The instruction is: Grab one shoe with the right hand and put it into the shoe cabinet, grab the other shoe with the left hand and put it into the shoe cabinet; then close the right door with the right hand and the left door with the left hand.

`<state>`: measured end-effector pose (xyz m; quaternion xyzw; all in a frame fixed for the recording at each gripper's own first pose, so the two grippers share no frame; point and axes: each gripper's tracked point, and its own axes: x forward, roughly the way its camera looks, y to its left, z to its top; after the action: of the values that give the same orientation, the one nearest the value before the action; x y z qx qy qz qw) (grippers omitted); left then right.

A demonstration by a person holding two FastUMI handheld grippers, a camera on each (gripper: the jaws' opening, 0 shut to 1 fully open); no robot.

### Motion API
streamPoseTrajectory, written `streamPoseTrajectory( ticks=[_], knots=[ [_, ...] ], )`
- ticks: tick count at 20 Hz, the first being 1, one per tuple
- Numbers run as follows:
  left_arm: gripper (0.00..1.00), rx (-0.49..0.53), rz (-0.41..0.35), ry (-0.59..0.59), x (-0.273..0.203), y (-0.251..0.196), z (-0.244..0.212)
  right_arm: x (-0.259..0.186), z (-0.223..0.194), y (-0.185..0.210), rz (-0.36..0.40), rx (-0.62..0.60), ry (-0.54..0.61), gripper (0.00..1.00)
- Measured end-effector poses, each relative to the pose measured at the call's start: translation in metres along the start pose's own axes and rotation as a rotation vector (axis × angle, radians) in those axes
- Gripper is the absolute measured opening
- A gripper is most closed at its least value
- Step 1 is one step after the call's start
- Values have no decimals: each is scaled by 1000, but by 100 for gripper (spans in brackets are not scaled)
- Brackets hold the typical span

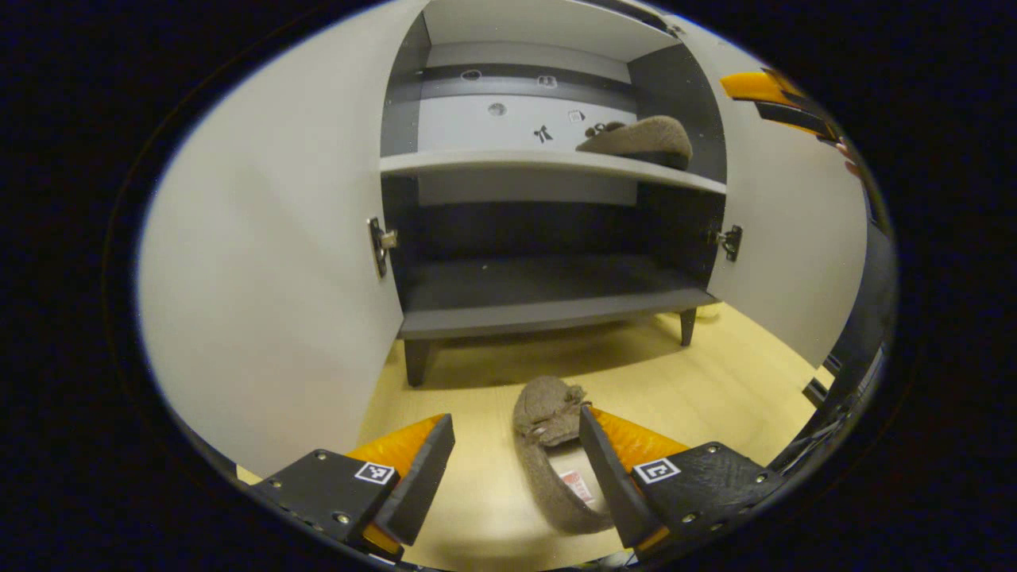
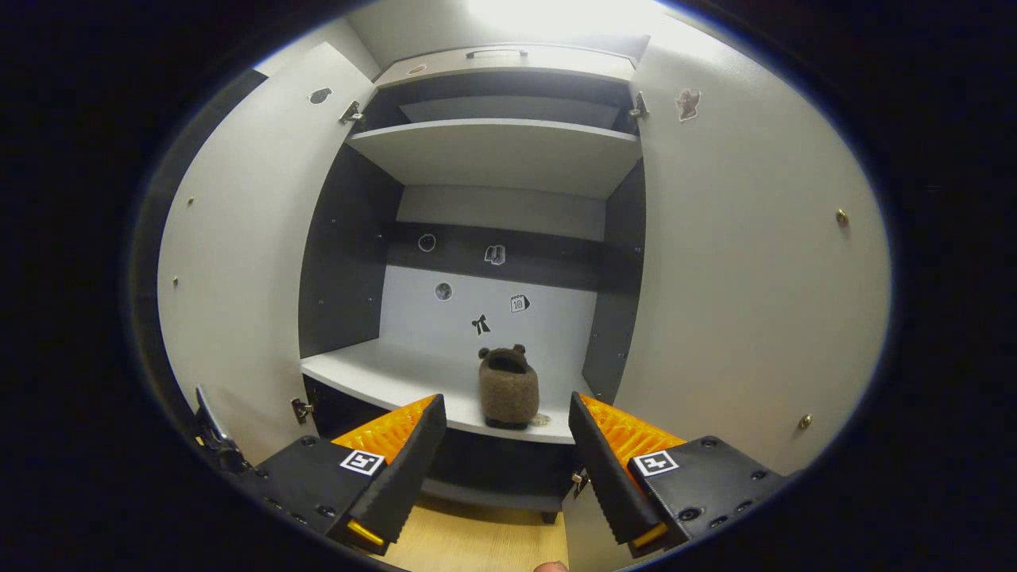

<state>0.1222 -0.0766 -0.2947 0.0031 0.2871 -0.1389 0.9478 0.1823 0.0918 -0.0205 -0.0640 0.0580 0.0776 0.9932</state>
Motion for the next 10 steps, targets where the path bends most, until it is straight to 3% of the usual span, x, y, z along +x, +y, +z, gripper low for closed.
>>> streamPoseTrajectory(
  ticks=[6, 10],
  knots=[
    [92, 23, -10, 138, 30, 4, -49, -17, -16, -6, -21, 6, 49, 98],
    [92, -22, -15, 202, 47, 5, -71, -24, -16, -12, -43, 7, 68, 98]
  ],
)
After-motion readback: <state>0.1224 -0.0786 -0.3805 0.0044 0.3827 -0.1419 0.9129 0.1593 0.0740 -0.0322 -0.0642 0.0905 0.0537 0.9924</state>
